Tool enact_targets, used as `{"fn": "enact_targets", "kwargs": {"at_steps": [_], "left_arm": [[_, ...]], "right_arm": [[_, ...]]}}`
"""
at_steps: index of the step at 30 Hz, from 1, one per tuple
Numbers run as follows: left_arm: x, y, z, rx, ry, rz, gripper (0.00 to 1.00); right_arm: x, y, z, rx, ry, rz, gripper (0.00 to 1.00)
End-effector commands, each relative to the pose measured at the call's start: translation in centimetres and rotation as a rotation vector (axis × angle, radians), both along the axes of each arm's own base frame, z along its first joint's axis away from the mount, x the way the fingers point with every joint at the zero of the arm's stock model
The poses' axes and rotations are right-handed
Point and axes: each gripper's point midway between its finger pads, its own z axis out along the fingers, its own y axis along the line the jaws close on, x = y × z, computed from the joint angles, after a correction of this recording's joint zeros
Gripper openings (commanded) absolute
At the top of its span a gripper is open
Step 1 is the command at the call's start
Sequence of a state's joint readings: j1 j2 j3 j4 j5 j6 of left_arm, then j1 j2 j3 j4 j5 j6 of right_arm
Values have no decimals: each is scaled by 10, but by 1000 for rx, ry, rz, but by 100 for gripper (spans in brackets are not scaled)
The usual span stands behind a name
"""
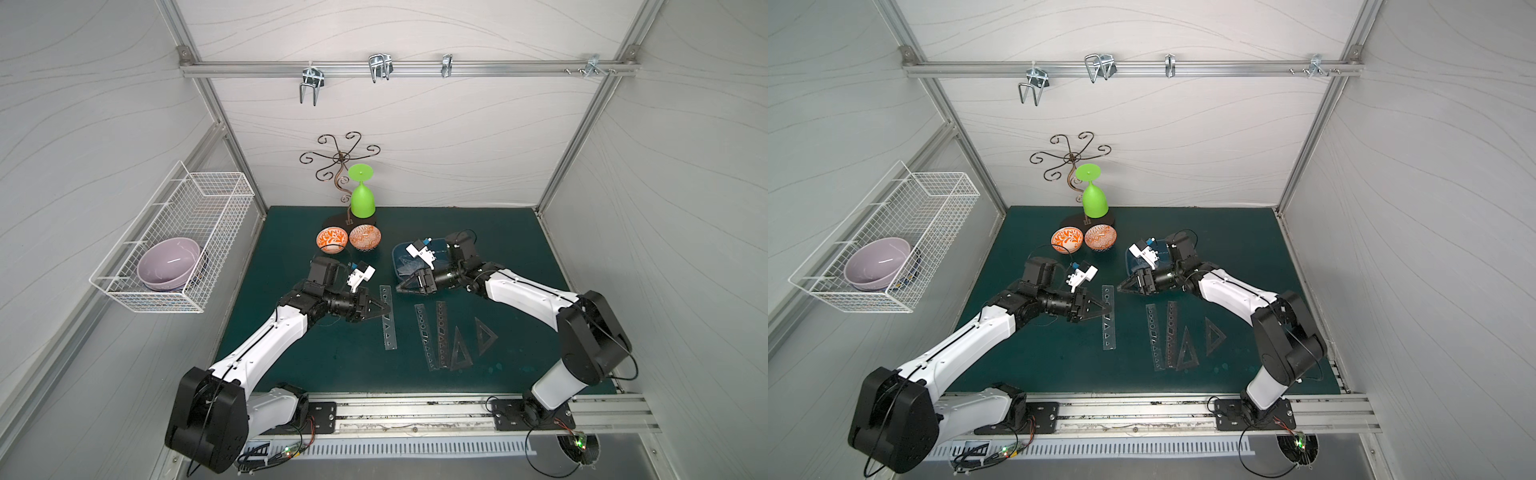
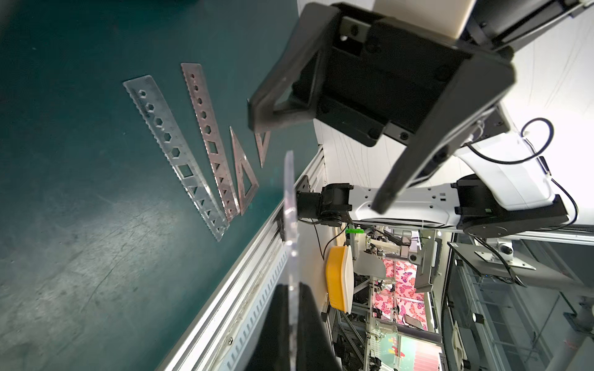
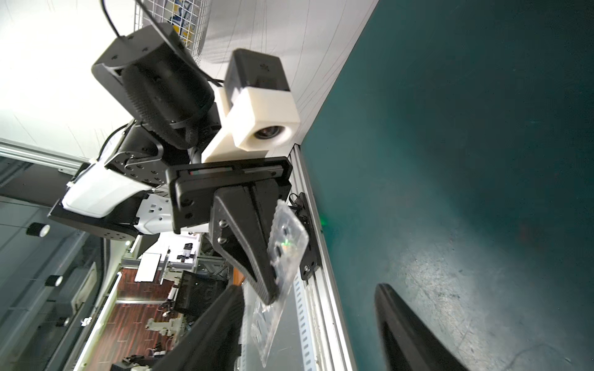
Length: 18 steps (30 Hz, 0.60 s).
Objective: Put the scattered rulers into the storage box
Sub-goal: Pick up the ruler from the center of the board.
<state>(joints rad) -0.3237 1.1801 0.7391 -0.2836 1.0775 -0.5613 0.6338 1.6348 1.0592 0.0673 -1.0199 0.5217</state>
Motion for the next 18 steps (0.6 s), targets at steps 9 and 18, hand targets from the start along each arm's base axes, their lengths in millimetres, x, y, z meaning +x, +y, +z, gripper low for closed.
{"fn": "enact_targets", "kwargs": {"at_steps": [9, 18], "left_arm": [[1, -5, 5, -51, -42, -42, 0], [0, -5, 6, -54, -48, -45, 0]], "right_arm": [[-7, 23, 17, 74, 44, 75, 52], [-7, 29, 16, 81, 61, 87, 32]]}}
